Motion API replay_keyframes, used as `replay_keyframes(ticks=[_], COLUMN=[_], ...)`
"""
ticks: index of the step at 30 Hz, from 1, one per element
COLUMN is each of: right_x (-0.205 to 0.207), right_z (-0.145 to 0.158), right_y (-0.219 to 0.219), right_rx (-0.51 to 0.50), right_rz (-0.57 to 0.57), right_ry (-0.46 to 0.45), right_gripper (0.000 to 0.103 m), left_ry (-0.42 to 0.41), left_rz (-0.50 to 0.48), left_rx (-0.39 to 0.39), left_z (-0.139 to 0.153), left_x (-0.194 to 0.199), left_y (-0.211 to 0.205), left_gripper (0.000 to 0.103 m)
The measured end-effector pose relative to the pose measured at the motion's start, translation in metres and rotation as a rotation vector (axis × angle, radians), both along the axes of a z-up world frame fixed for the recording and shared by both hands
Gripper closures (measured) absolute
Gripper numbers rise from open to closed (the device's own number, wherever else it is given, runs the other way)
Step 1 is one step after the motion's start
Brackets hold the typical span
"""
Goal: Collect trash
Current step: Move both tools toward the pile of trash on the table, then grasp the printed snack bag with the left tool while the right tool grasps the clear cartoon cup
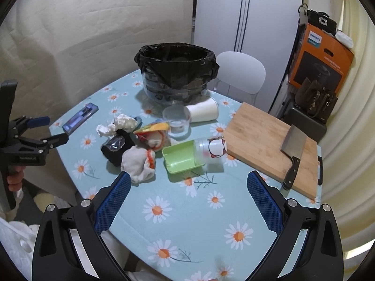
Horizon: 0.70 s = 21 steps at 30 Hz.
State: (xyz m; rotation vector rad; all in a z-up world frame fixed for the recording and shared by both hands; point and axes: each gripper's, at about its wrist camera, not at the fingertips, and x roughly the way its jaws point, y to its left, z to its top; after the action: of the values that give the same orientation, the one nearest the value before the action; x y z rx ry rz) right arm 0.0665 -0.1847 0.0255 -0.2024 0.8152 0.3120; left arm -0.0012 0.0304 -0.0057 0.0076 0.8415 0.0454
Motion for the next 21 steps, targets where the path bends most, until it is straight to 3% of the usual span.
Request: replay_keyframes(ticks=[6,12,21], right_x=[0.006,0.020,0.053], right_z=[0.000,-0.010,-0.032], right_y=[-0.003,-0.011,-0.016], right_rx=[0.035,0.085,0.084], right_rz=[-0.008,-0.018,-0.064], right_ry=[0.024,0.103,0.168], right_gripper=[0.008,0.008,0.008], left_ry=[0.008,0.029,0.095], left_rz=[0.003,0.013,-0.005], left_rx=[0.010,0.017,-0.010], left_z=[0.001,0.001,-0.011], left_x=[0.001,0.009,0.044], left_y=[0.004,0.010,0.028], left_gripper=[0.006,0.006,0.006])
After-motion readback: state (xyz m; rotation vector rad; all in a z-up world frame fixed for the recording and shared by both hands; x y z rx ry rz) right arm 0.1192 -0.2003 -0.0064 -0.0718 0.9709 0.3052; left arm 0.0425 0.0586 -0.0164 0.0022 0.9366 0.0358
